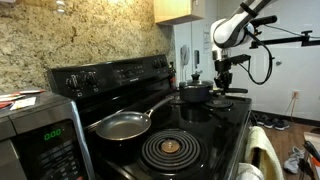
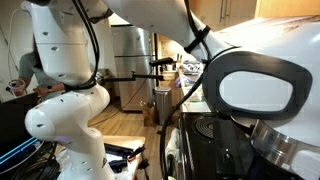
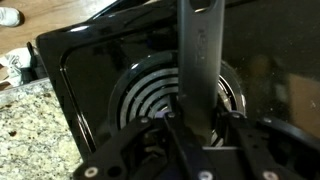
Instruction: Move the black pot from the front plate to the back plate on the stove
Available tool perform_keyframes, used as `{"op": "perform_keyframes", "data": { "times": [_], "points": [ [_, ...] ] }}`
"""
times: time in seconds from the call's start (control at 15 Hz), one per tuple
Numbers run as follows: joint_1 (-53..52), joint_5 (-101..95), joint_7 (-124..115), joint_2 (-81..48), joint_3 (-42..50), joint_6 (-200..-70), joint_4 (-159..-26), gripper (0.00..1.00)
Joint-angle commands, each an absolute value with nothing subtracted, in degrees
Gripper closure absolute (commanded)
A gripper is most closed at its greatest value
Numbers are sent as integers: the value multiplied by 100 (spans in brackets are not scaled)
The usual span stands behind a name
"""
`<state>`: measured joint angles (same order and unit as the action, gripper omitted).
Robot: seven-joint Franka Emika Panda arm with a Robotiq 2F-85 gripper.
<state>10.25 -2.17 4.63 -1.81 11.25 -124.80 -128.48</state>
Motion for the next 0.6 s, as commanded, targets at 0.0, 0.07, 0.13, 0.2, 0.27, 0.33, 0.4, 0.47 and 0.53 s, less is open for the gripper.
{"op": "perform_keyframes", "data": {
  "times": [0.0, 0.07, 0.13, 0.2, 0.27, 0.33, 0.4, 0.47, 0.53],
  "points": [
    [1099, -300, 364, 177, 1171, -12411, -13136, 91],
    [1103, -309, 380, 255, 1185, -12421, -13208, 91],
    [1107, -331, 401, 314, 1196, -12419, -13262, 91],
    [1106, -322, 483, 408, 1202, -12419, -13340, 91],
    [1103, -354, 460, 472, 1207, -12437, -13407, 91],
    [1098, -427, 457, 568, 1206, -12437, -13498, 91],
    [1097, -445, 499, 648, 1208, -12419, -13567, 91],
    [1098, -515, 478, 762, 1206, -12425, -13675, 91],
    [1101, -546, 482, 858, 1205, -12390, -13735, 91]
  ]
}}
